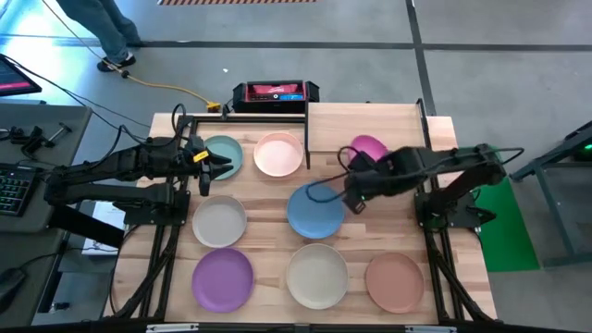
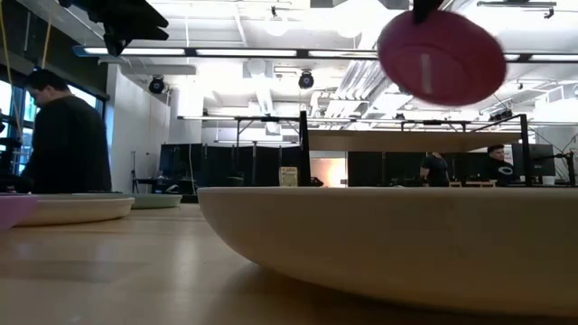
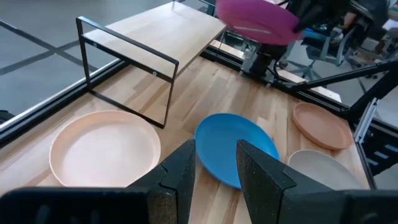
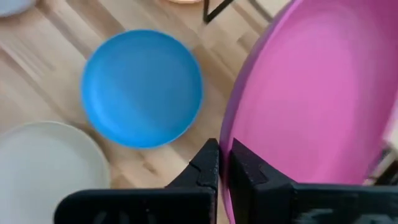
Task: Place and stack plates onto a shelf
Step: Put the pink plate on the shelf
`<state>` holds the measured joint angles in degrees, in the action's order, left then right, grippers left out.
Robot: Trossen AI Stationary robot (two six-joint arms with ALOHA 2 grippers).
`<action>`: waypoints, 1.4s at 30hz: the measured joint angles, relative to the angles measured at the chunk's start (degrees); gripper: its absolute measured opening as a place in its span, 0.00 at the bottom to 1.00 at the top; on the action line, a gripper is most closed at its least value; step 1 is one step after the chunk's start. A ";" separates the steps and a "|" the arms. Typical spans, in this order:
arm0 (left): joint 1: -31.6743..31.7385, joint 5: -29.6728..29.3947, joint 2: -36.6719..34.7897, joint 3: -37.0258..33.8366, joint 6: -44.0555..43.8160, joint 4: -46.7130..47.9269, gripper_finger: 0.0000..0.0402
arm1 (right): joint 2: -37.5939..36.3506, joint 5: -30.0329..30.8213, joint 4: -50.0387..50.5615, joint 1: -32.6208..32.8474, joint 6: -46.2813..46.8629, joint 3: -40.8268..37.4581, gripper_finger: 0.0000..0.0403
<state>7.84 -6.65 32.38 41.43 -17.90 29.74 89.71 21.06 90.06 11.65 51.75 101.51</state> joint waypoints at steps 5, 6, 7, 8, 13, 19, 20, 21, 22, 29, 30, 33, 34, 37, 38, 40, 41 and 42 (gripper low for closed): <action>0.00 -0.12 0.00 0.00 0.49 0.00 0.26 | 0.00 -0.08 -0.04 -6.46 -10.02 0.00 0.00; 0.00 -0.12 0.00 0.00 0.49 -0.02 0.26 | 0.00 0.01 -0.04 -7.84 -11.74 0.00 0.00; 0.00 -0.14 0.00 0.00 0.49 -0.02 0.26 | 0.00 0.17 -0.04 -9.22 -13.64 0.00 0.00; 0.00 -0.14 0.00 0.00 0.49 -0.01 0.26 | 0.00 0.52 -0.03 -10.56 -15.40 0.00 0.00; 0.00 -0.30 0.00 0.00 0.51 0.00 0.26 | -0.02 2.42 -0.05 -16.63 -23.08 -0.41 0.00; 0.02 -3.19 0.00 0.00 0.17 -0.02 0.26 | -0.02 2.42 -0.02 -22.26 -31.73 -3.97 0.00; 0.02 -3.61 0.00 0.00 0.09 -0.02 0.26 | -0.02 2.38 -0.03 -23.10 -32.79 -4.77 0.00; 0.02 -4.00 0.00 0.00 0.04 -0.02 0.26 | -0.02 2.36 -0.04 -23.89 -33.84 -5.57 0.00; 0.02 -4.31 0.00 0.00 0.01 -0.02 0.26 | -0.02 2.34 -0.04 -24.69 -34.63 -6.35 0.00; 0.02 -4.49 0.00 0.00 -0.03 -0.02 0.26 | -0.02 2.32 -0.04 -28.88 -37.95 -12.24 0.00; 0.02 -4.51 0.00 0.00 -0.04 -0.02 0.26 | -0.04 2.36 -0.04 -29.37 -37.89 -13.10 0.00; 0.02 -4.67 0.00 0.00 -0.04 -0.02 0.26 | -0.04 2.35 -0.35 -30.21 -37.31 -15.79 0.00; 0.02 -4.67 0.00 0.00 -0.04 -0.02 0.26 | -0.04 2.36 -0.75 -30.42 -37.06 -16.52 0.00; 0.02 -4.68 0.00 0.00 -0.06 -0.02 0.26 | -0.04 2.36 -3.00 -30.46 -37.06 -17.89 0.00; 0.02 -4.71 0.00 0.00 -0.06 -0.03 0.26 | -0.07 2.34 -3.62 -30.44 -37.19 -18.08 0.00; 0.02 -5.21 0.00 0.00 -0.07 -0.02 0.26 | -0.10 2.40 -4.31 -30.53 -37.21 -18.08 0.00; 0.01 -5.52 -0.01 0.00 -0.11 -0.03 0.26 | -0.13 2.51 -4.57 -30.69 -36.99 -18.08 0.00; 0.02 -5.87 0.00 0.00 -0.12 -0.04 0.26 | -0.13 2.54 -4.66 -30.93 -36.67 -18.08 0.00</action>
<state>7.86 -12.51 32.38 41.43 -18.02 29.69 89.58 23.60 85.41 -19.28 15.08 83.44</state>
